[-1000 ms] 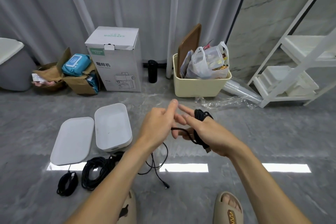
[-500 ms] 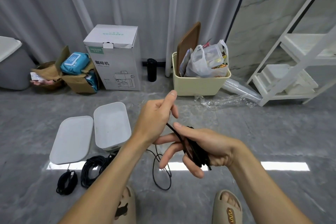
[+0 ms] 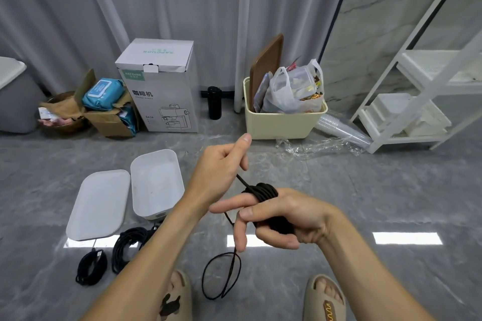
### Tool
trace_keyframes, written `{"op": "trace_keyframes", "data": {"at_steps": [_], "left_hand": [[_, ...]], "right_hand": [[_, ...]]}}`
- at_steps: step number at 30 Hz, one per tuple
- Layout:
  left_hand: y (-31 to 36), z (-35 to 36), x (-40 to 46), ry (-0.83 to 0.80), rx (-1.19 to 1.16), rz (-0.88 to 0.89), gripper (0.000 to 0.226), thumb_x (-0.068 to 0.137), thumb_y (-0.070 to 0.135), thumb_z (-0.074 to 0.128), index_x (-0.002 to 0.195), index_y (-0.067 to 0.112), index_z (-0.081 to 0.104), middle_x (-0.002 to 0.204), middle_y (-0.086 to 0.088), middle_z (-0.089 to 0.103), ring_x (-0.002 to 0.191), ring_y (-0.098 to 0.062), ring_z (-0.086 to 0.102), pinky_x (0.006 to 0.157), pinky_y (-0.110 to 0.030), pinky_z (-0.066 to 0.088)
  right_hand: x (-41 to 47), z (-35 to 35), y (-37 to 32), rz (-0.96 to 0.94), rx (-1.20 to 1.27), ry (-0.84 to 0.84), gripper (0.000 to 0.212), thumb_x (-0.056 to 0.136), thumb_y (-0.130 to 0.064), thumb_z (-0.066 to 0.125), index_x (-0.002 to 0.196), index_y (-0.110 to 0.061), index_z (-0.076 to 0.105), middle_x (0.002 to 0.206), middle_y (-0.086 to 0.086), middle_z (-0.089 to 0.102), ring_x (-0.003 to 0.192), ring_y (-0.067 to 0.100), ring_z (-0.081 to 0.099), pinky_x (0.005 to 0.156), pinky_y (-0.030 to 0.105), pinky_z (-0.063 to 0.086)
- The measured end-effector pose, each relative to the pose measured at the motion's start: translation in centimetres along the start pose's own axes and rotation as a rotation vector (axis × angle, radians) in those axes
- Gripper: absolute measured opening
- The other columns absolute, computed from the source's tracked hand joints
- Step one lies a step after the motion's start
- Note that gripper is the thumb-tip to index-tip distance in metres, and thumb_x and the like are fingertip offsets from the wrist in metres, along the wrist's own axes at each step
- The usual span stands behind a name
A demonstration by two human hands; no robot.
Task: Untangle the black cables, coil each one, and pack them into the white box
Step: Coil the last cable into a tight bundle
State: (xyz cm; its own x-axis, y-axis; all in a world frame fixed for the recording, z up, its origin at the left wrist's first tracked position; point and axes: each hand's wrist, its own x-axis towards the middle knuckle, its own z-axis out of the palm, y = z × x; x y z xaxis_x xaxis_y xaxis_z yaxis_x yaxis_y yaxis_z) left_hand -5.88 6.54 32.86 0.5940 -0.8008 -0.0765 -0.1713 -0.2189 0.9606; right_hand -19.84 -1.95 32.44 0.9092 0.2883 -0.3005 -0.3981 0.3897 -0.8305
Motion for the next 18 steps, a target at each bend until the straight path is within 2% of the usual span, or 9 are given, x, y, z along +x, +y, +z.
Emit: {"op": "trace_keyframes", "data": {"at_steps": [2,4,7,10,12,14,16,18], "left_hand": [[-0.2,0.1,0.0,-0.024,-0.051,0.005,0.052,0.095,0.052,0.052,0.056,0.019,0.056,0.057,-0.007,0.035,0.055,-0.016,0.034,0.053,-0.024,0.031],[-0.4,0.3,-0.1,-0.059,-0.1,0.008,0.043,0.093,0.05,0.054,0.062,0.022,0.064,0.058,0.002,0.051,0.059,-0.01,0.048,0.06,-0.016,0.04],[-0.3,0.8,-0.3,-0.083,-0.2,-0.004,0.033,0.094,0.046,0.053,0.081,0.023,0.073,0.079,0.013,0.071,0.082,0.003,0.064,0.079,-0.009,0.043],[-0.5,1.0,-0.6,-0.126,-0.366,-0.049,0.049,0.1,0.052,0.034,0.104,0.023,0.074,0.107,0.006,0.074,0.108,-0.002,0.064,0.095,-0.018,0.044],[-0.8,1.1,-1.1,-0.211,-0.477,-0.078,0.058,0.102,0.059,0.025,0.121,0.025,0.068,0.12,0.003,0.069,0.121,-0.006,0.058,0.108,-0.031,0.04],[-1.1,1.3,-1.3,-0.258,-0.471,-0.08,0.053,0.103,0.055,0.025,0.132,0.028,0.06,0.127,0.006,0.065,0.127,-0.006,0.054,0.114,-0.04,0.036],[-1.1,1.6,-1.4,-0.275,-0.478,-0.12,0.043,0.108,0.041,0.022,0.129,0.035,0.058,0.128,0.011,0.063,0.129,-0.005,0.052,0.117,-0.045,0.033],[-0.5,1.9,-1.5,-0.304,-0.52,-0.166,0.044,0.108,0.04,0.017,0.121,0.041,0.058,0.128,0.017,0.061,0.132,-0.005,0.049,0.12,-0.043,0.029]], "right_hand": [[0.1,-0.1,0.2,-0.083,0.067,-0.057,0.038,0.098,-0.01,0.046,0.133,-0.017,0.062,0.095,0.011,0.071,0.035,0.005,0.047,0.034,0.016,0.029],[0.3,-0.2,0.5,-0.164,0.127,-0.109,0.039,0.096,-0.015,0.054,0.135,-0.015,0.059,0.097,0.013,0.07,0.038,0.007,0.052,0.034,0.014,0.032],[0.8,-0.2,0.8,-0.247,0.192,-0.113,0.042,0.094,-0.021,0.058,0.136,-0.015,0.058,0.1,0.013,0.07,0.038,0.006,0.053,0.033,0.013,0.033],[1.3,0.0,0.9,-0.354,0.311,-0.074,0.042,0.096,-0.021,0.056,0.138,-0.017,0.057,0.109,0.008,0.07,0.04,0.006,0.054,0.033,0.012,0.034],[1.5,0.0,0.6,-0.435,0.401,-0.068,0.042,0.099,-0.02,0.051,0.141,-0.018,0.054,0.119,0.007,0.069,0.045,0.006,0.057,0.034,0.013,0.031],[1.8,0.0,0.3,-0.493,0.469,-0.059,0.043,0.101,-0.018,0.048,0.144,-0.019,0.051,0.129,0.01,0.066,0.05,0.01,0.061,0.036,0.015,0.035],[2.0,0.0,0.2,-0.533,0.607,-0.119,0.043,0.105,-0.013,0.037,0.148,-0.013,0.043,0.138,0.019,0.057,0.064,0.022,0.07,0.044,0.019,0.045],[2.1,-0.2,0.1,-0.552,0.72,-0.171,0.045,0.107,-0.011,0.027,0.151,-0.009,0.035,0.144,0.024,0.05,0.084,0.034,0.072,0.054,0.025,0.054]]}}
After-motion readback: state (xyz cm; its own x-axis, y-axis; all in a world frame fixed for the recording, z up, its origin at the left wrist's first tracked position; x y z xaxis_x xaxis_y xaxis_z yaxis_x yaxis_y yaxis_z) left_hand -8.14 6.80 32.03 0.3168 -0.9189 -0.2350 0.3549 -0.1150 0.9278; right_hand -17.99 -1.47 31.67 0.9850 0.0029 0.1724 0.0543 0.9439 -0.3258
